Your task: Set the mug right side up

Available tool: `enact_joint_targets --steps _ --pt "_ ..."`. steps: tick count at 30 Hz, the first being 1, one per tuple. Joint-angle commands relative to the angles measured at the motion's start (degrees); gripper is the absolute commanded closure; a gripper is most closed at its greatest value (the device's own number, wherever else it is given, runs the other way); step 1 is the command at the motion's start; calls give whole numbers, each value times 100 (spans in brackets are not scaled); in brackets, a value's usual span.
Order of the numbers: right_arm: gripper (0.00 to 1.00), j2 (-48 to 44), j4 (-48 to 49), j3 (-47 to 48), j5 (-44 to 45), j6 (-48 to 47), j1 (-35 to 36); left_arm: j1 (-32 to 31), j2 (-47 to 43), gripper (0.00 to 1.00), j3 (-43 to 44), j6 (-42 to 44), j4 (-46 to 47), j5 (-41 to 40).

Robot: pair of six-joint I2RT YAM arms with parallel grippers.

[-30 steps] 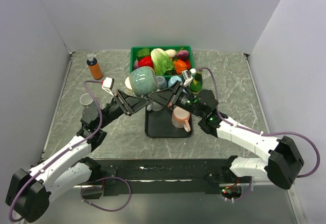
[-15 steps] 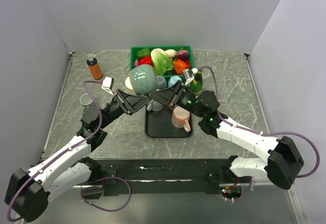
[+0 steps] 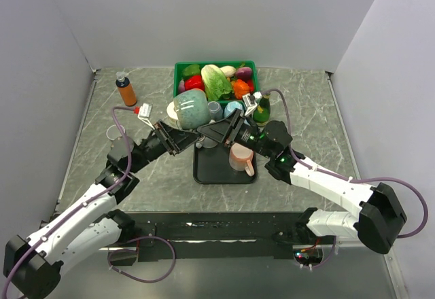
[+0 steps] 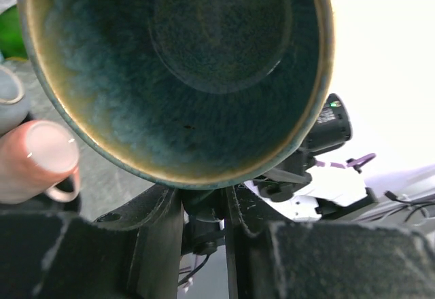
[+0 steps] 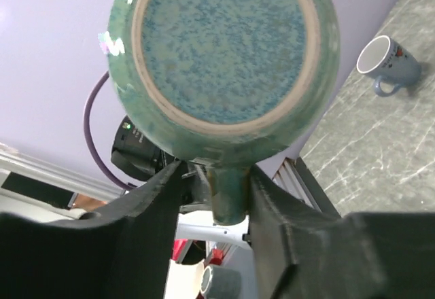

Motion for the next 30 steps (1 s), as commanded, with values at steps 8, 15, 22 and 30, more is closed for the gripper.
enact_joint_targets --steps 8,15,22,30 --pt "30 -345 -345 231 58 -316 5 16 -574 99 798 963 -763 -842" --pt "17 -671 -1691 336 717 -897 14 16 -662 99 1396 1491 -1774 -1388" --pt "16 -803 -2623 477 1104 -1301 5 16 -539 99 1774 1921 -2697 -1959" --pt "14 -952 -3440 600 1543 -1662 5 16 -241 99 2196 2405 -3909 -3546"
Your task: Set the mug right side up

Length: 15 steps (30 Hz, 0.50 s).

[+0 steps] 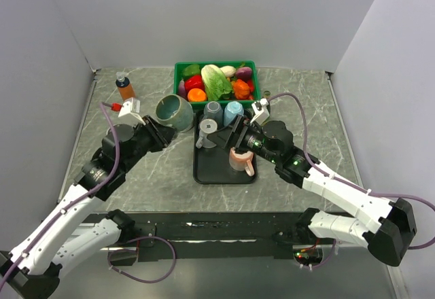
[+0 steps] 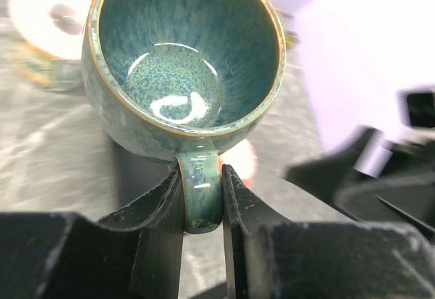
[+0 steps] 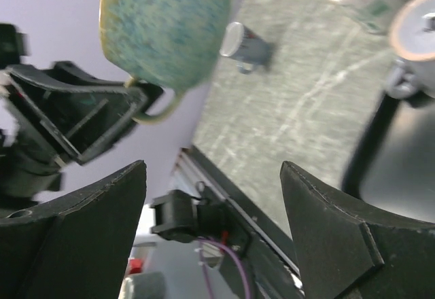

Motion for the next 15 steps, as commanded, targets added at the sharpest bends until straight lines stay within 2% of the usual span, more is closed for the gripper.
enact_joint_targets --steps 1,5,9,15 --pt "14 -224 -527 375 410 -403 -34 14 131 99 668 418 -76 -1287" --pt "13 -268 -887 340 551 -448 -70 14 587 99 686 357 -560 -2148" --pt "13 -303 -1029 243 507 -448 -175 23 896 99 528 348 -667 -3289" --pt "14 -374 -1134 120 331 -412 -395 58 1361 99 238 375 -352 -3899"
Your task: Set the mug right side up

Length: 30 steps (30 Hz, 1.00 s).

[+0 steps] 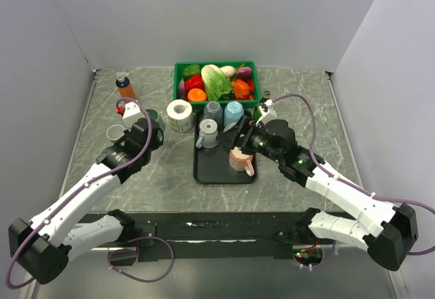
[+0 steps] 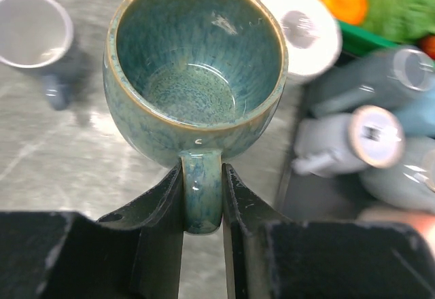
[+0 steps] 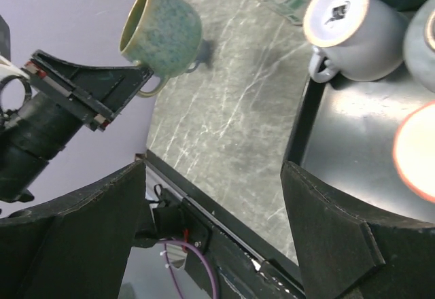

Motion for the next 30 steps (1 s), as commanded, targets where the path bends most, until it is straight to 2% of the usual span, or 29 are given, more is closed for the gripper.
enact_joint_targets --steps 1,5,8,14,17,22,26,27,30 --pt "14 -240 -57 17 -36 -43 -146 43 177 99 48 156 1021 -999" --pt "14 -293 -74 -71 -124 -17 -260 349 633 99 -197 191 1399 -824" --pt "14 -355 -83 -150 -124 -17 -322 639 888 99 -566 516 2312 -543" --pt "14 -346 -136 -176 -194 -69 -453 1044 1328 99 -867 824 3244 -331" --pt "14 -329 -127 -185 -212 -78 -488 1211 1521 99 -989 1009 3552 -209" --pt "13 -293 -145 -194 -282 -43 -541 1676 1680 99 -1306 1079 3914 450" --pt "10 -223 -136 -229 -440 -8 -620 1871 1794 99 -1412 1079 3905 522" --pt "9 -188 -136 -229 -458 27 -620 1906 1821 92 -1377 984 3783 522" --pt "9 -100 -153 -238 -476 98 -655 2011 1900 80 -1333 816 3563 732"
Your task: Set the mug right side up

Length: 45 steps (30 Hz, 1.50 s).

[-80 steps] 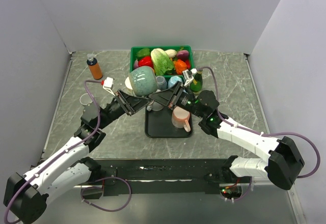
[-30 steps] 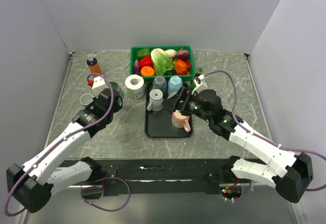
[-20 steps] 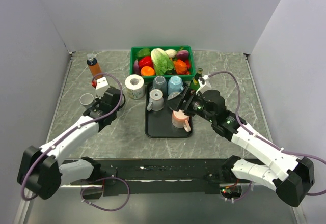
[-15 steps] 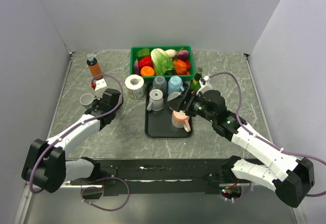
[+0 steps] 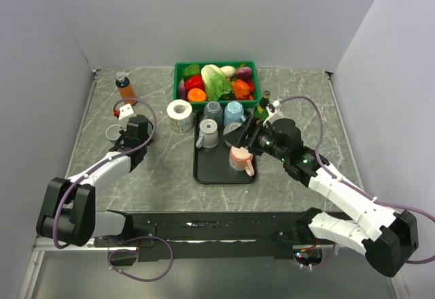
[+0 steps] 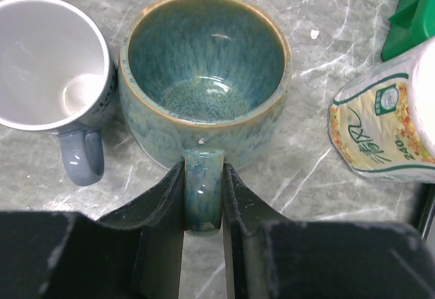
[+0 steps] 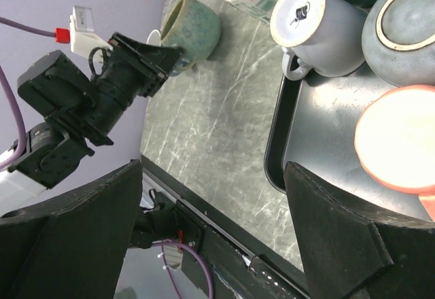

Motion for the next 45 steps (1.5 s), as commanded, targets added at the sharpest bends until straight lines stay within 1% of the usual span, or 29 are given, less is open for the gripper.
enact_joint_targets --steps 1,3,7,10,11,14,15,16,17,19,22,23,25,27,28,31,33,36,40,41,42,43,45 --pt "9 127 43 -19 -106 85 -83 112 40 75 99 -200 238 201" --pt "10 206 0 25 -124 120 -100 112 5 73 56 -324 176 350" --pt "10 312 -167 77 -89 120 -118 121 -100 59 -6 -526 1 386" --pt "10 347 -220 86 -97 129 -162 121 -39 54 64 -605 -218 290" --pt "10 330 -229 86 -106 137 -171 121 -22 51 81 -666 -254 272" --pt "10 347 -264 86 -159 102 -206 121 40 44 99 -754 -263 404" --pt "10 339 -290 95 -150 85 -215 121 14 43 73 -772 -263 465" --pt "9 321 -343 113 -89 67 -215 121 -4 42 64 -798 -263 500" --pt "9 295 -465 139 -37 15 -232 121 -39 38 64 -851 -411 527" --pt "7 268 -633 200 147 -90 -241 121 -214 34 90 -869 -500 623" --pt "0 268 -1054 349 411 -459 -259 121 -574 24 160 -939 -825 763" --pt "0 312 -1229 402 638 -669 -267 121 -679 14 221 -957 -930 790" --pt "0 347 -1608 525 799 -907 -268 112 -987 3 362 -983 -1465 895" --pt "0 382 -1801 596 1149 -1338 -276 103 -1337 4 626 -1010 -1983 1036" --pt "0 408 -1942 648 1194 -1687 -276 95 -1479 4 661 -966 -2082 1211" --pt "0 610 -2162 763 1221 -2303 -268 86 -2050 4 732 -939 -2337 1361" --pt "0 830 -2268 816 1238 -2525 -259 86 -2392 4 741 -887 -2294 1642" --pt "4 1094 -2330 860 1046 -2806 -268 86 -2657 4 819 -781 -2258 2291" --pt "8 1252 -2224 746 844 -2964 -250 86 -2781 4 899 -553 -2215 3057" --pt "9 1322 -2172 728 712 -2974 -250 86 -2825 4 873 -509 -2093 3276" --pt "10 1358 -2111 658 624 -3017 -241 86 -2842 4 846 -456 -2004 3678" --pt "12 1480 -2066 640 379 -3140 -224 77 -2860 4 811 -386 -1890 3917" --pt "14 1647 -2075 666 281 -3150 -241 86 -2869 4 750 -350 -1618 4409"
